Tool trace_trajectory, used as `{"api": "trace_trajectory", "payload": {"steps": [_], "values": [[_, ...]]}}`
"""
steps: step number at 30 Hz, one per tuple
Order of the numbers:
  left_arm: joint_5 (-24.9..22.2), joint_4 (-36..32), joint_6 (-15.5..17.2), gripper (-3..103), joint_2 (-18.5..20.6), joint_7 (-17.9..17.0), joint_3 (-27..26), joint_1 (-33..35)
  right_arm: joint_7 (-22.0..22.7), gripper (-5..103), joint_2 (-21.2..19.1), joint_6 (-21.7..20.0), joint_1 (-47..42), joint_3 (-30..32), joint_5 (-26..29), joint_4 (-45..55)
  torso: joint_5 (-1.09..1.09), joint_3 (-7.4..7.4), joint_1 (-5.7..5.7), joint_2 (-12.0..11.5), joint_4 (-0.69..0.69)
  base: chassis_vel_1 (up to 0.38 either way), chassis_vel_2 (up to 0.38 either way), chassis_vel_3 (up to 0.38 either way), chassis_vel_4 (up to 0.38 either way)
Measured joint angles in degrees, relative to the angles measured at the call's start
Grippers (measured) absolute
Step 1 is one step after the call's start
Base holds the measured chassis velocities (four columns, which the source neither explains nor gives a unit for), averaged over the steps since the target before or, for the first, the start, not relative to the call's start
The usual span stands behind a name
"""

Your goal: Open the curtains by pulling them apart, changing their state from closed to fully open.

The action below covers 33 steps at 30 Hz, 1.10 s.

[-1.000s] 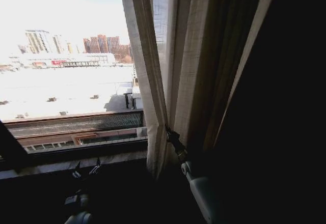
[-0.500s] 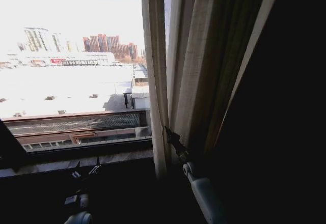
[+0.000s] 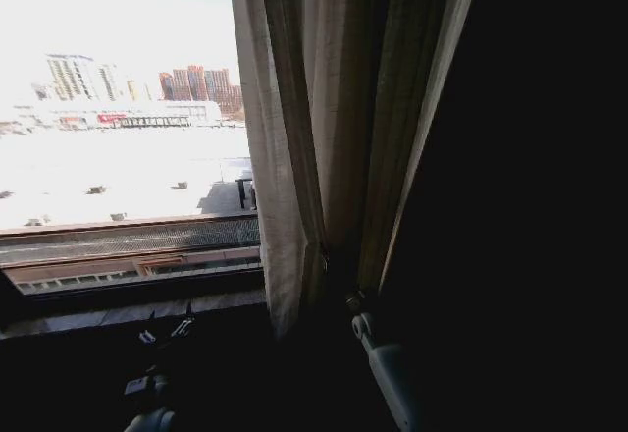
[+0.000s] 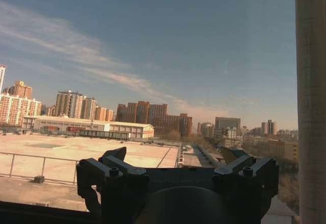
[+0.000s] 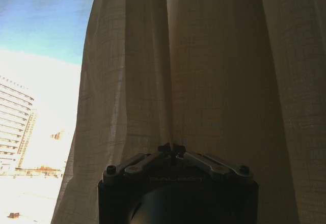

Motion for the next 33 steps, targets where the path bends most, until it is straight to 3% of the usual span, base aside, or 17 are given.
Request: {"api": "trace_trajectory", "payload": {"steps": [5, 15, 24, 33], "values": [[0.00, 0.00, 0.00, 100, 0.01, 0.00, -0.01, 0.00, 3.12, 0, -0.13, 0.58, 1.27, -1.29, -4.70, -0.98, -0.07, 0.00, 0.00, 0.00, 0.05, -0.021, -0.021, 0.020, 0.013], [0.00, 0.00, 0.00, 100, 0.02, -0.02, -0.03, 0.00, 11.27, 0, 2.32, -2.98, 7.61, -4.40, -6.06, -6.12, -0.02, 0.00, 0.00, 0.00, 0.03, 0.019, 0.024, -0.018, -0.020], [0.00, 0.00, 0.00, 100, 0.02, -0.03, -0.03, 0.00, 19.18, 0, 2.70, -4.74, 17.98, -2.06, -9.39, -21.65, -0.04, 0.01, 0.00, 0.00, 0.03, 0.000, 0.000, 0.000, 0.000], [0.00, 0.00, 0.00, 100, 0.02, -0.02, -0.03, 0.00, 25.00, 0, 0.93, -6.45, 19.76, 0.29, -10.98, -25.57, -0.03, 0.01, 0.00, 0.00, 0.02, 0.000, 0.000, 0.000, 0.000]]}}
